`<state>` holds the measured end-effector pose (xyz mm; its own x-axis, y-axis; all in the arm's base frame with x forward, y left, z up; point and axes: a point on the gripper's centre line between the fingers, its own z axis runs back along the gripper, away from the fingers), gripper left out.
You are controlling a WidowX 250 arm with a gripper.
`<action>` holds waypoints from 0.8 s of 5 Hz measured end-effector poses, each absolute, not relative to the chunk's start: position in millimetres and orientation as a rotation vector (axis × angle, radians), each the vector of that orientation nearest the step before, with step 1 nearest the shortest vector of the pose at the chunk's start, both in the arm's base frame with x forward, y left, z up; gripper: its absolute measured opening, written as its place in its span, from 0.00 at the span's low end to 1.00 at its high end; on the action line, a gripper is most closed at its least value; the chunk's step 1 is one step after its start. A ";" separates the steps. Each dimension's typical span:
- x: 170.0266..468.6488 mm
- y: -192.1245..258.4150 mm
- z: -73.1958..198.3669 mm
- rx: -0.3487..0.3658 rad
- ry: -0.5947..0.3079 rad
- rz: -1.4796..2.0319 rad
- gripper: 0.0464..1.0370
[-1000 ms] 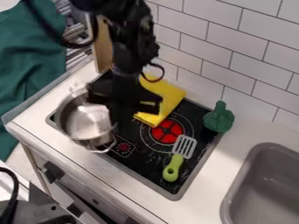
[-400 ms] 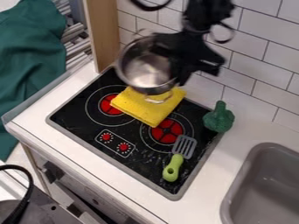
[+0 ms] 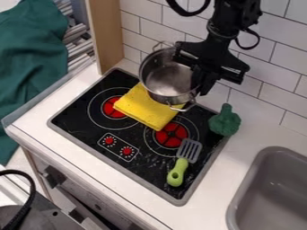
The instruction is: Placed the silver pot on the yellow cloth
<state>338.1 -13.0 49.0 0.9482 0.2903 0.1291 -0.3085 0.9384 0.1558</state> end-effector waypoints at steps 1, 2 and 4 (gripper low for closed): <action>327.6 1.0 34.2 0.138 -0.080 0.387 0.01; 334.3 11.3 19.6 0.144 -0.045 0.372 0.01; 365.6 8.2 0.7 0.143 -0.006 0.326 0.01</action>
